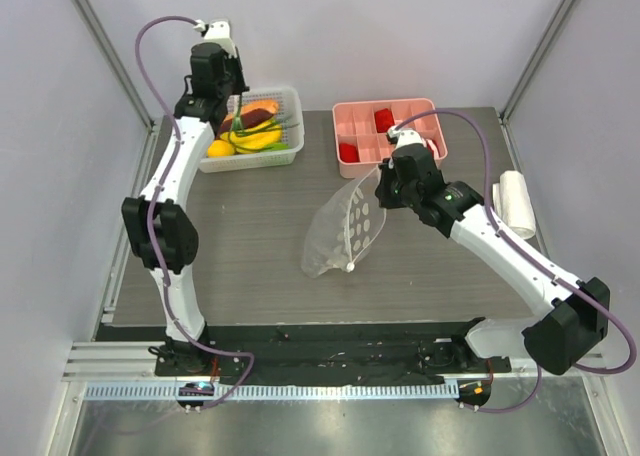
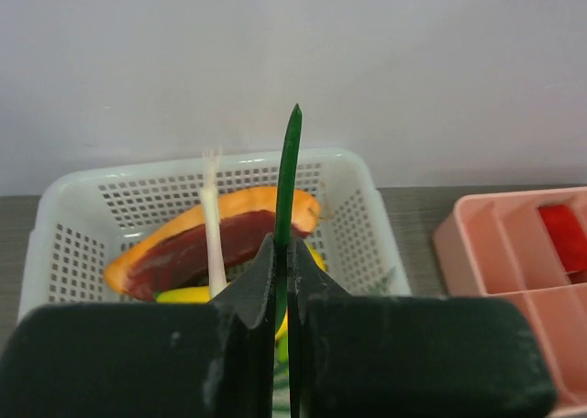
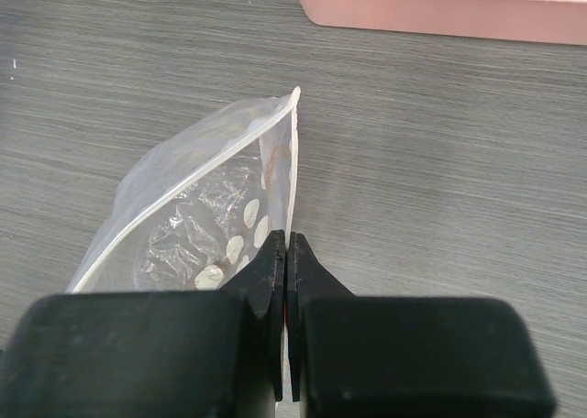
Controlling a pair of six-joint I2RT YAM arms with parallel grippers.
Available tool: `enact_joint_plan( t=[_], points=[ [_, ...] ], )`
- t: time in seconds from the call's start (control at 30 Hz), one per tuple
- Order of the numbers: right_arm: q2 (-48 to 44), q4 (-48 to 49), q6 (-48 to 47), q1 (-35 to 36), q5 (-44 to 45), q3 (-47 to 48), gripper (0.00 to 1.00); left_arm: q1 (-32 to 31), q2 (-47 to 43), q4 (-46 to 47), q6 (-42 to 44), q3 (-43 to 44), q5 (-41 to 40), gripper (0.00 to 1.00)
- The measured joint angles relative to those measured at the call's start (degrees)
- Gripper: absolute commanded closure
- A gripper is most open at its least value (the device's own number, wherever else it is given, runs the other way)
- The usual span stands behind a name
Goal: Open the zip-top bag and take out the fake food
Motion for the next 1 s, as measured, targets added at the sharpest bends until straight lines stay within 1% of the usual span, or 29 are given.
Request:
enact_joint_plan(
  t=[0.07, 0.23, 0.4, 0.43, 0.47, 0.5, 0.53, 0.57, 0.7, 0.73, 0.8, 0.93, 1.0],
  points=[
    [0.0, 0.04, -0.02, 0.0, -0.22, 0.0, 0.99, 0.26, 2.56, 1.16, 2.86, 0.28, -1.14, 1.0],
    [0.02, 0.04, -0.04, 0.0, -0.48, 0.0, 0.99, 1.92, 11.74, 1.57, 7.74, 7.23, -3.39, 1.0],
    [0.31, 0.09, -0.02, 0.0, -1.11, 0.0, 0.99, 3.76, 14.73, 1.95, 10.43, 6.16, -6.84, 0.98],
    [0.5, 0.15, -0.02, 0.0, -1.6, 0.0, 0.99, 3.98, 14.75, 2.25, 10.91, 5.42, -7.61, 0.96],
    [0.72, 0.28, 0.0, 0.0, -2.12, 0.0, 0.99, 4.13, 14.78, 2.49, 11.5, 4.85, -8.66, 0.92],
    [1.01, 0.42, 0.04, 0.0, -2.58, 0.0, 0.99, 4.24, 14.93, 2.67, 11.85, 4.59, -9.64, 0.77],
    [1.36, 0.52, 0.11, 0.0, -3.26, 0.0, 0.99, 4.28, 15.17, 2.89, 12.11, 4.57, -10.51, 0.68],
    [1.68, 0.61, 0.22, 0.0, -3.78, 0.0, 0.99, 4.28, 15.37, 3.26, 12.59, 4.57, -11.37, 0.61],
    [3.13, 0.9, 0.52, 0.0, -5.44, 0.02, 0.99, 4.26, 16.39, 3.28, 12.48, 4.76, -13.84, 0.16],
    [3.34, 1.01, 0.61, 0.0, -5.6, 0.02, 0.99, 4.22, 16.92, 2.27, 11.78, 5.57, -14.45, 0.1],
    [3.65, 1.42, 0.7, 0.0, -5.86, 0.02, 0.99, 4.15, 18.4, -0.92, 9.6, 8.87, -15.13, 0.0],
    [4.39, 3.28, 1.22, -0.02, -6.51, -0.07, 0.99, 3.76, 17.88, -7.72, 3.26, 12.33, -15.15, 0.0],
    [4.96, 4.66, 1.79, -0.17, -7.06, -0.28, 0.99, 3.41, 14.62, -9.94, -0.81, 9.79, -14.29, 0.0]
  ],
)
